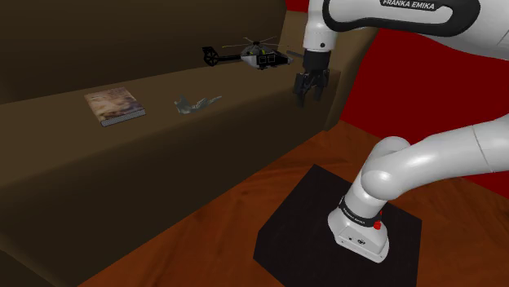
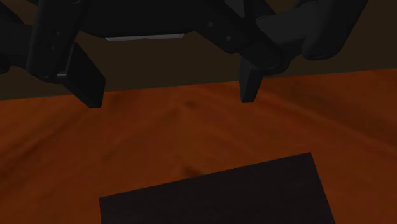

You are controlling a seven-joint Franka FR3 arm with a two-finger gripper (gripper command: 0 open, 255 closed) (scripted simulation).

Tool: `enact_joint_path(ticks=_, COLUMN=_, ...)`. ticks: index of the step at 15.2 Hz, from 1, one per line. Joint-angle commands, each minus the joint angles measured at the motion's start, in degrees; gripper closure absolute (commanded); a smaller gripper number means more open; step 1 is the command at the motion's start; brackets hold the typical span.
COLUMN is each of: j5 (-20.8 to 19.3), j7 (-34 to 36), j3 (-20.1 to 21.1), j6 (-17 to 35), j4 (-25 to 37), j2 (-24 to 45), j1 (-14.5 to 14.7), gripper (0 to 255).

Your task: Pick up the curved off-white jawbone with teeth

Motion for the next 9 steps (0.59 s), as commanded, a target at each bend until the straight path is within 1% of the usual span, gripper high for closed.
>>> enact_joint_path(ticks=1, j5=0.0, j7=0.0, j3=0.0, j6=0.0, j4=0.0, j2=0.0, j1=0.0, gripper=0)
enact_joint_path(ticks=5, j5=-1.76, j7=-10.13, j3=-3.0, j6=5.85, j4=2.96, j2=7.55, j1=2.53, gripper=0)
enact_joint_path(ticks=9, j5=-2.27, j7=-20.01, j3=-5.35, j6=10.82, j4=7.2, j2=15.47, j1=5.08, gripper=0)
